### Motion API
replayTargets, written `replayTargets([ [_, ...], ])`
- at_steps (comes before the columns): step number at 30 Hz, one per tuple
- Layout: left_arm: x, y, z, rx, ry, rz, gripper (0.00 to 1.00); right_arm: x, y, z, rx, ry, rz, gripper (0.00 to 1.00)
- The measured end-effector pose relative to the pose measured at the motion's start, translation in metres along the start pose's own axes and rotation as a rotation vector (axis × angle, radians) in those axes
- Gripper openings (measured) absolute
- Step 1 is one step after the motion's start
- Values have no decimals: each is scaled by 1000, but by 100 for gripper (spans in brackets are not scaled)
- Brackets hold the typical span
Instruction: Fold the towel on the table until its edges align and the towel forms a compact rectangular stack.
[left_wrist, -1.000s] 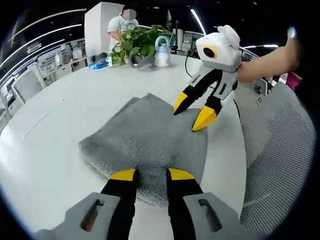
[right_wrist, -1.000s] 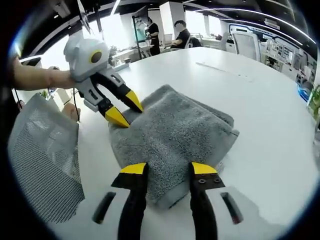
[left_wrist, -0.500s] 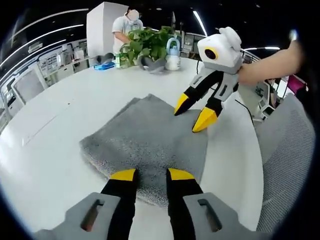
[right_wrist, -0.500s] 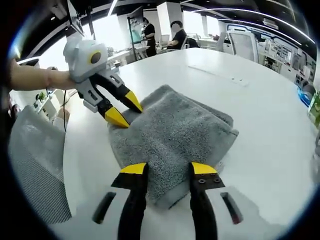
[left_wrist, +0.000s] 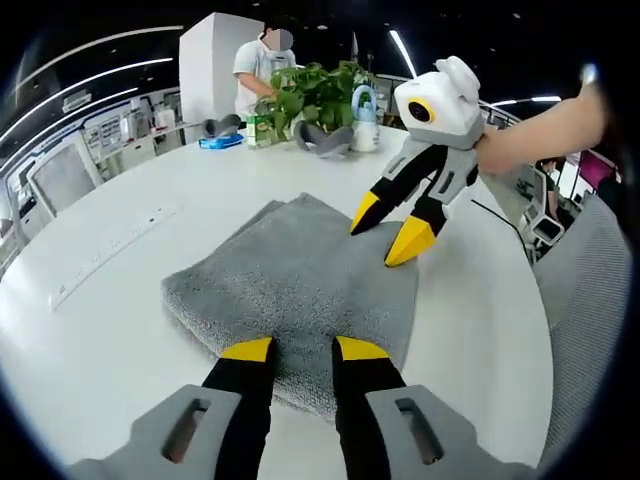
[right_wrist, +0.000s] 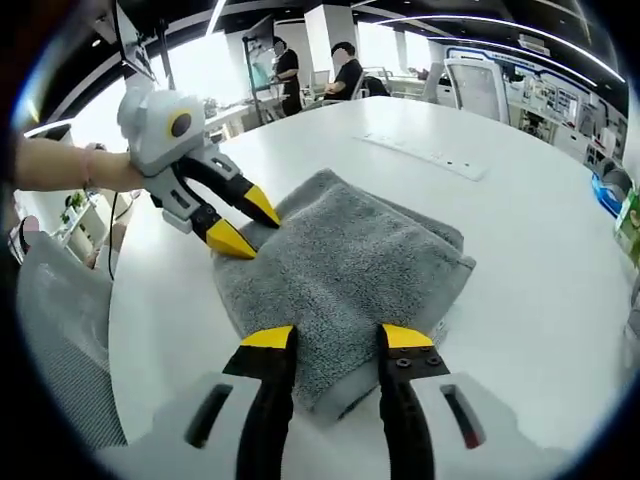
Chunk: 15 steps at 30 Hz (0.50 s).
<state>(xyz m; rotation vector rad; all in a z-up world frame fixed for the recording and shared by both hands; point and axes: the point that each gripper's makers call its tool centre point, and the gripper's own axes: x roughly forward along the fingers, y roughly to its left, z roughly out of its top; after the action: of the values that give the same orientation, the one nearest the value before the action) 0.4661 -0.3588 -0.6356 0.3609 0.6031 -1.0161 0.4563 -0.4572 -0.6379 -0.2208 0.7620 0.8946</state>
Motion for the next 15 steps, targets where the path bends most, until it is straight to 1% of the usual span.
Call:
replayTargets([
  [3, 1, 2, 0, 5, -4, 1, 23, 1, -2, 1, 10, -1, -1, 31],
  [8, -1, 1, 1, -15, -15, 5, 24, 0, -1, 0, 10, -13, -2, 31],
  [9, -2, 1, 2, -39, -26, 8, 24, -1, 0, 0, 15, -19, -3, 32],
  [11, -5, 0, 5, -126, -51, 9, 27, -4, 2, 1, 32, -31, -2, 34],
  [12, -9, -1, 8, -159, -67, 10, 30, -8, 4, 5, 65, -57, 2, 37],
  [13, -12, -3, 9, -170, -73, 13, 36, -11, 6, 8, 91, -81, 6, 41],
  [14, -18, -7, 10, -147, -77, 24, 43, -16, 9, 12, 112, -121, -1, 50],
  [15, -22, -10, 12, -117, -91, 45, 51, -21, 10, 14, 109, -145, -17, 58],
])
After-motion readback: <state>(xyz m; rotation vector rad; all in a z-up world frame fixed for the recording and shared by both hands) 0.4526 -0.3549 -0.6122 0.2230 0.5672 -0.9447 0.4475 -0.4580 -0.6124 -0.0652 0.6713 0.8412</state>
